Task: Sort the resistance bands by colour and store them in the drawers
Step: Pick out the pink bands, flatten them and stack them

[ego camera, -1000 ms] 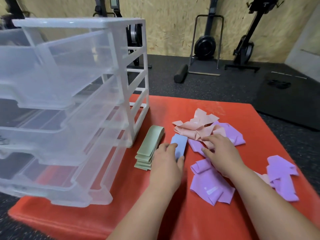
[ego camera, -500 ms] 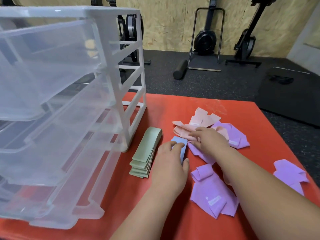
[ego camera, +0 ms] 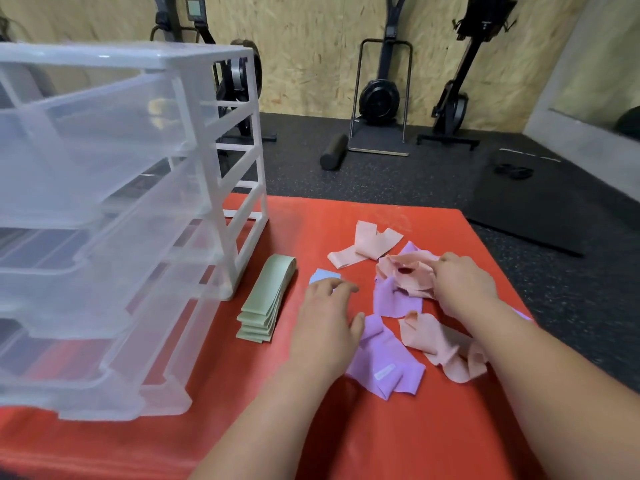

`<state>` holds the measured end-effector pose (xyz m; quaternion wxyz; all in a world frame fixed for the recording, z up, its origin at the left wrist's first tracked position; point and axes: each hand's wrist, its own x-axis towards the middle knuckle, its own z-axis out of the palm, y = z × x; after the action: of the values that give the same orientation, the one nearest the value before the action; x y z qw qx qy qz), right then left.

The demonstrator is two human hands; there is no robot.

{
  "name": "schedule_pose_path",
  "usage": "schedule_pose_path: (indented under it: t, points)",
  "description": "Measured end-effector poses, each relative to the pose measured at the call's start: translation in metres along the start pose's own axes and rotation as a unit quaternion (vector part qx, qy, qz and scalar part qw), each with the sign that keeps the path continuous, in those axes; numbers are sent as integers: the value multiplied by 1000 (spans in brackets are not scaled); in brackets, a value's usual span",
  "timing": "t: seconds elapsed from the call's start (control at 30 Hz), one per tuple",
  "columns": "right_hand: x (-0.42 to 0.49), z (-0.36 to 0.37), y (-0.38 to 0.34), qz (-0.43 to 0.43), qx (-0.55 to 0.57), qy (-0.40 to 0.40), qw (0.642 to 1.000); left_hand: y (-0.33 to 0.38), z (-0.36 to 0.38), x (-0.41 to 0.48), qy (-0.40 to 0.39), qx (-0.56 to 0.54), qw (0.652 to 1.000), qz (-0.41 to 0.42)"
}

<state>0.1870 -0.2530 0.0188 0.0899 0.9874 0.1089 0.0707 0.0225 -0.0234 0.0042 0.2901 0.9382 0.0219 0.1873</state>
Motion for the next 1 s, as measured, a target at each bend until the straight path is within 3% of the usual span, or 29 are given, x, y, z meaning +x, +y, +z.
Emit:
schedule_pose_path:
  t: [0.17, 0.27, 0.4, 0.63, 0.73, 0.83, 1.0]
  points:
    - [-26, -12, 16, -18, 78, -28, 996, 20, -3, -16, -25, -28, 999, 17]
    - [-54, -24, 20, -18, 188, 79, 979, 31, -5, -25, -32, -45, 998, 22]
    - [-109, -44, 18, 33, 356, 201, 912, 45, -9, -36, -33, -77, 996, 18]
    - [-188, -51, 10, 43, 600, 136, 787, 65, -15, -73, -50, -137, 989, 29]
    - [-210, -65, 12, 11, 620, 121, 775, 76, -20, -92, -57, -176, 981, 60]
    - [-235, -75, 12, -7, 660, 124, 741, 90, -25, -111, -61, -208, 972, 90]
    - [-262, -74, 4, 6, 694, 95, 713, 99, -23, -125, -36, -236, 970, 50]
